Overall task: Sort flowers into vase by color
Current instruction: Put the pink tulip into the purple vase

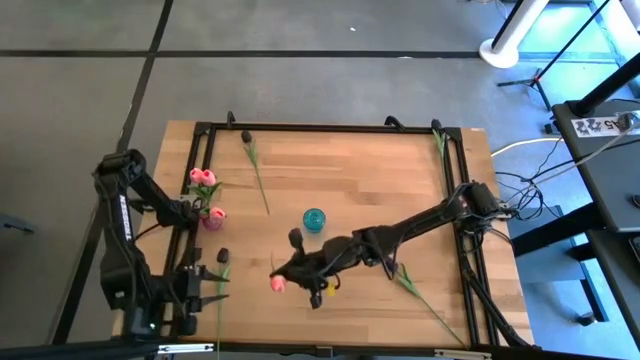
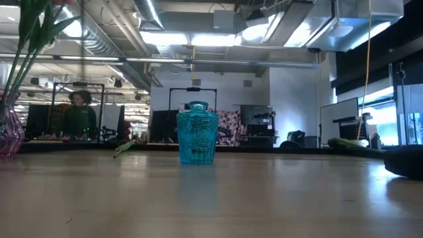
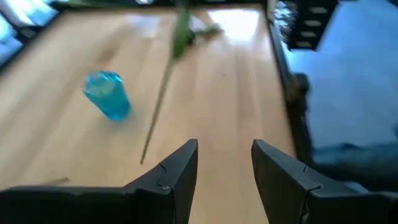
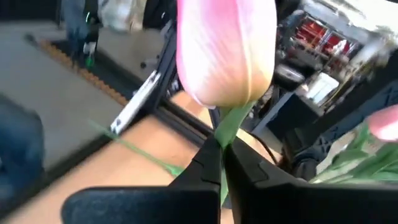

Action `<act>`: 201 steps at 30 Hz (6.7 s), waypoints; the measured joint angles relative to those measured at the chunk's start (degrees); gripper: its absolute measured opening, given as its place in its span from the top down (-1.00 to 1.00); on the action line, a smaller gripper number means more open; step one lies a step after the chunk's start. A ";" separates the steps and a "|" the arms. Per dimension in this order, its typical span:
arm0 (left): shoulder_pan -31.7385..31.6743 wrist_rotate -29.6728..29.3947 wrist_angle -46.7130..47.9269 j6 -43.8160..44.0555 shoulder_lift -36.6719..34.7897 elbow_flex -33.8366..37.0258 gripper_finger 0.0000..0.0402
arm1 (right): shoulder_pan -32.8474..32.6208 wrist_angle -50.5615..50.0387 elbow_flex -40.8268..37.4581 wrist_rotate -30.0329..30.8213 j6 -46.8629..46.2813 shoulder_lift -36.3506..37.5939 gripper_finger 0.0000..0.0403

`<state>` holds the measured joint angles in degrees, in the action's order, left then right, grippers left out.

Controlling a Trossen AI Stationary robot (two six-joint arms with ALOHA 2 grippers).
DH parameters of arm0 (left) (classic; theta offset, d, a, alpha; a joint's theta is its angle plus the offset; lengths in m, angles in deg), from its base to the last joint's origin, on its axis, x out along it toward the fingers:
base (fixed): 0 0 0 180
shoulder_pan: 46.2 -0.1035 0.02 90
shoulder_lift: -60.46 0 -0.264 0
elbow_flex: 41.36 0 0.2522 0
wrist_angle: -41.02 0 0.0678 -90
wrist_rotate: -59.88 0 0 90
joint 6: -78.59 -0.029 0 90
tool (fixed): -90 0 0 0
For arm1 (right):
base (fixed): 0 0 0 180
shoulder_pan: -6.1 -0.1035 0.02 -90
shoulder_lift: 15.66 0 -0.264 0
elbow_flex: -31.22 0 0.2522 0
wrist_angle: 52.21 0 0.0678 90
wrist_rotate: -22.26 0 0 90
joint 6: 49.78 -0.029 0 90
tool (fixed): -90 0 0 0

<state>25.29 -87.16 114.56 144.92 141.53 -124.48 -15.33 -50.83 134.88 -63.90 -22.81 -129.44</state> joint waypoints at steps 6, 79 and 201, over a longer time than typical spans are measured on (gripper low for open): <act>-5.54 -5.54 -1.00 -1.06 3.90 0.00 0.27 | -2.04 -1.69 0.01 3.42 13.74 0.05 0.99; -1.41 -0.61 27.35 -20.67 -13.59 -1.00 1.00 | -12.73 -1.14 0.05 47.32 9.23 1.71 -0.20; -3.12 16.48 30.23 4.57 -37.78 14.64 0.75 | -13.04 -2.06 0.03 56.58 -1.27 1.62 -0.20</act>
<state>22.18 -70.68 144.79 149.48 103.75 -109.84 -28.38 -52.89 134.91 -7.31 -24.08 -127.82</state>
